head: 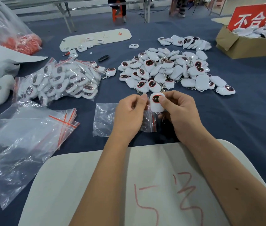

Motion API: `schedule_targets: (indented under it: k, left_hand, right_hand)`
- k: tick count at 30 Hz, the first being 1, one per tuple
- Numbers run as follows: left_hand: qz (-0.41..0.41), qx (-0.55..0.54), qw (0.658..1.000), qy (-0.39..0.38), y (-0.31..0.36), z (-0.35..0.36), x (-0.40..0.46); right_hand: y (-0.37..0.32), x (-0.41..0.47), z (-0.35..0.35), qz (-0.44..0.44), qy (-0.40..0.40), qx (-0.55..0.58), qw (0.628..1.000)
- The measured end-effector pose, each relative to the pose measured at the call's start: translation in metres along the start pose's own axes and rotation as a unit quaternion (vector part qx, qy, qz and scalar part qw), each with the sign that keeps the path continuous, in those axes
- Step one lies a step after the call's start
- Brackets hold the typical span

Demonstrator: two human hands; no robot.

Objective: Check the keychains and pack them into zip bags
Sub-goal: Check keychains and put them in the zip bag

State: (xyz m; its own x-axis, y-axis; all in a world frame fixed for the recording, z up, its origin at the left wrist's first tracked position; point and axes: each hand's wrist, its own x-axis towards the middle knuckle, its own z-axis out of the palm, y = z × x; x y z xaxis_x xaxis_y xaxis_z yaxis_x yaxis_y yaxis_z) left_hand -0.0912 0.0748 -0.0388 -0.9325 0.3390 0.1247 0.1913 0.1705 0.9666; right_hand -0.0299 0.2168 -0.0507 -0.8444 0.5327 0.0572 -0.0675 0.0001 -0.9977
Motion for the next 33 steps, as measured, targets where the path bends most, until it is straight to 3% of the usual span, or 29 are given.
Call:
schedule_targets:
  k: [7,12,21,25,29,33]
  left_hand:
    - [0.052,0.169,0.980,0.096,-0.006,0.000,-0.001]
    - [0.012,0.324,0.937,0.131,0.001,0.001,-0.003]
    - [-0.001,0.228,0.964,0.138,0.000,-0.007,-0.003]
    - [-0.011,0.216,0.964,0.153,0.002,-0.006,-0.003]
    - [-0.022,0.271,0.950,0.153,0.001,-0.006,-0.003]
    - [-0.020,0.214,0.967,0.135,-0.001,-0.010,0.000]
  right_hand:
    - [0.003,0.004,0.000,-0.008,0.014,0.009,1.000]
    - [0.005,0.007,-0.001,0.031,-0.004,0.068,0.997]
    - [0.004,0.002,-0.004,-0.026,-0.070,0.010,0.997]
    - [0.000,0.001,-0.004,-0.047,-0.054,0.012,0.997]
    - [-0.001,-0.001,-0.003,-0.051,-0.053,-0.006,0.997]
    - [-0.004,-0.003,0.000,-0.058,-0.055,0.002,0.997]
